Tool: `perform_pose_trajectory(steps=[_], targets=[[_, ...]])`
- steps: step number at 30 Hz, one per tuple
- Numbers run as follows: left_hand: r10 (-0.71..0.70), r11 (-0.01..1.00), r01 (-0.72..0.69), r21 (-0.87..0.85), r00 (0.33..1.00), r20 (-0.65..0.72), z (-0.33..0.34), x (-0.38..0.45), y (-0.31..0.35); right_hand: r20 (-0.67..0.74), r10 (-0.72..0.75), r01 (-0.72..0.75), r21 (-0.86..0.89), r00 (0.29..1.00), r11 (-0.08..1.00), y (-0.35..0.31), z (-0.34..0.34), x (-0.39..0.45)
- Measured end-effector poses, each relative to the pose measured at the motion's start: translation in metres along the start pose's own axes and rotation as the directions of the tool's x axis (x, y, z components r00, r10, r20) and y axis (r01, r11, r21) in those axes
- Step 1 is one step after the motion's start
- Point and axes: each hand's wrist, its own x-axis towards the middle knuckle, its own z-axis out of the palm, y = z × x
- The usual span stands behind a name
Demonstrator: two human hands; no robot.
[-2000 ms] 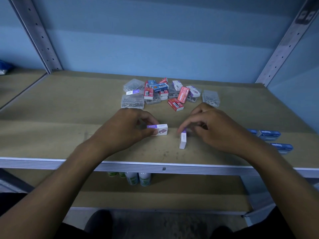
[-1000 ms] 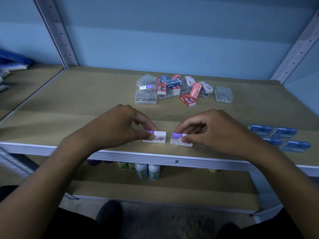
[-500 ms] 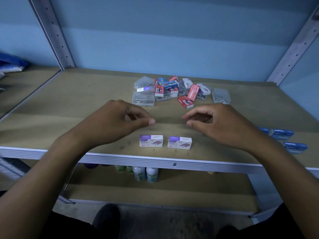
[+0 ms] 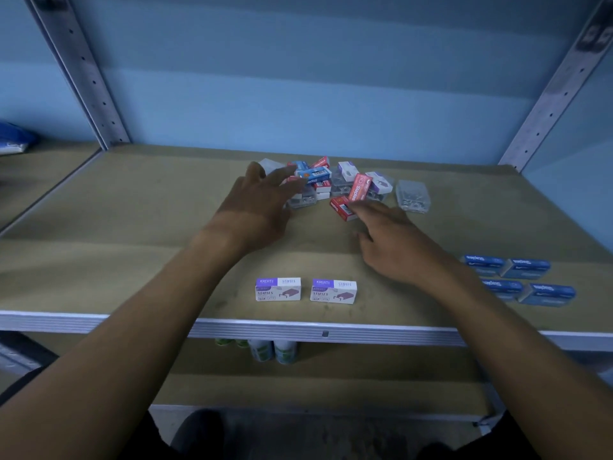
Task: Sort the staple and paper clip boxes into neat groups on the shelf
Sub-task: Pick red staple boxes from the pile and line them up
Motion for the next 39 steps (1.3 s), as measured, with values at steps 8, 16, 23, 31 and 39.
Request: perform_pose_trajectory(steps=[8, 16, 23, 31, 39], targets=[[-0.047, 0.996, 0.053, 0.071, 0.995, -0.093, -0.003, 0.016, 0.002, -0.116, -0.010, 0.006, -0.037, 0.993, 0.999, 0.006, -0.002, 0.004], [0.083, 0.992, -0.101, -0.069, 0.970, -0.228, -0.006, 0.002, 0.008, -0.225, -0.007, 0.040, 0.140, 0.974, 0.989, 0.007, -0.002, 0.003], [0.027, 0.898, -0.099, -0.429, 0.985, -0.171, -0.021, -0.022, 0.011, -0.175, 0.030, 0.024, 0.297, 0.984, 0.954, 0.007, -0.007, -0.002], [0.032, 0.851, -0.021, -0.525, 0.999, 0.012, -0.023, -0.036, 0.004, -0.011, 0.085, -0.072, 0.426, 0.996, 0.902, 0.005, -0.020, -0.013], [0.085, 0.860, -0.027, -0.510, 0.992, 0.092, -0.021, -0.039, 0.003, 0.045, 0.058, -0.072, 0.405, 0.997, 0.912, 0.006, -0.022, -0.014]])
